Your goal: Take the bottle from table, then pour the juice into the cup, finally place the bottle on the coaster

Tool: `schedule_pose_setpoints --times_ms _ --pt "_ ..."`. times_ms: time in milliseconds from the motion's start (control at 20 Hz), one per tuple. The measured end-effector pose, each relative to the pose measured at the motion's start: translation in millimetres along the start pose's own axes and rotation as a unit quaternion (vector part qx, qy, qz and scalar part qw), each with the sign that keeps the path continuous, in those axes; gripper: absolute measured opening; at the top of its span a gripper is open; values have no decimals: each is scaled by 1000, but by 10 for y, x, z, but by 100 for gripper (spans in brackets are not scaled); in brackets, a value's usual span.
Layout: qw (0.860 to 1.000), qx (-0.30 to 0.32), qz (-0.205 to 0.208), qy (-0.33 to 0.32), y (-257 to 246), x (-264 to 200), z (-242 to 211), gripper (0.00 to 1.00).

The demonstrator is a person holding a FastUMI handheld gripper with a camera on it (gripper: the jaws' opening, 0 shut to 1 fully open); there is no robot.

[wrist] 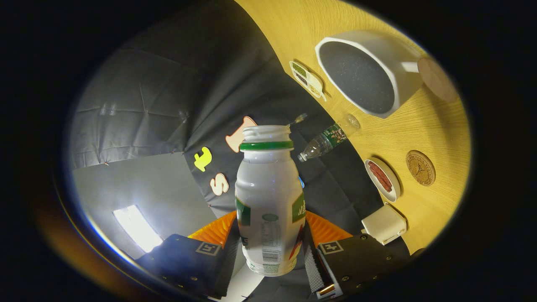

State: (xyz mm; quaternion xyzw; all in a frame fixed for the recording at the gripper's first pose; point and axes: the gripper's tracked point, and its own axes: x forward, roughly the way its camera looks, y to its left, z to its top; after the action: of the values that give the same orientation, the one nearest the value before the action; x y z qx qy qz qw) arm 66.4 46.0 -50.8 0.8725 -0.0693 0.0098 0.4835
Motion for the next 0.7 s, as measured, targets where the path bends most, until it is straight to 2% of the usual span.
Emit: schedule_pose_setpoints --times_ms 700 --pt "999 30 2 -15 -66 31 70 70"
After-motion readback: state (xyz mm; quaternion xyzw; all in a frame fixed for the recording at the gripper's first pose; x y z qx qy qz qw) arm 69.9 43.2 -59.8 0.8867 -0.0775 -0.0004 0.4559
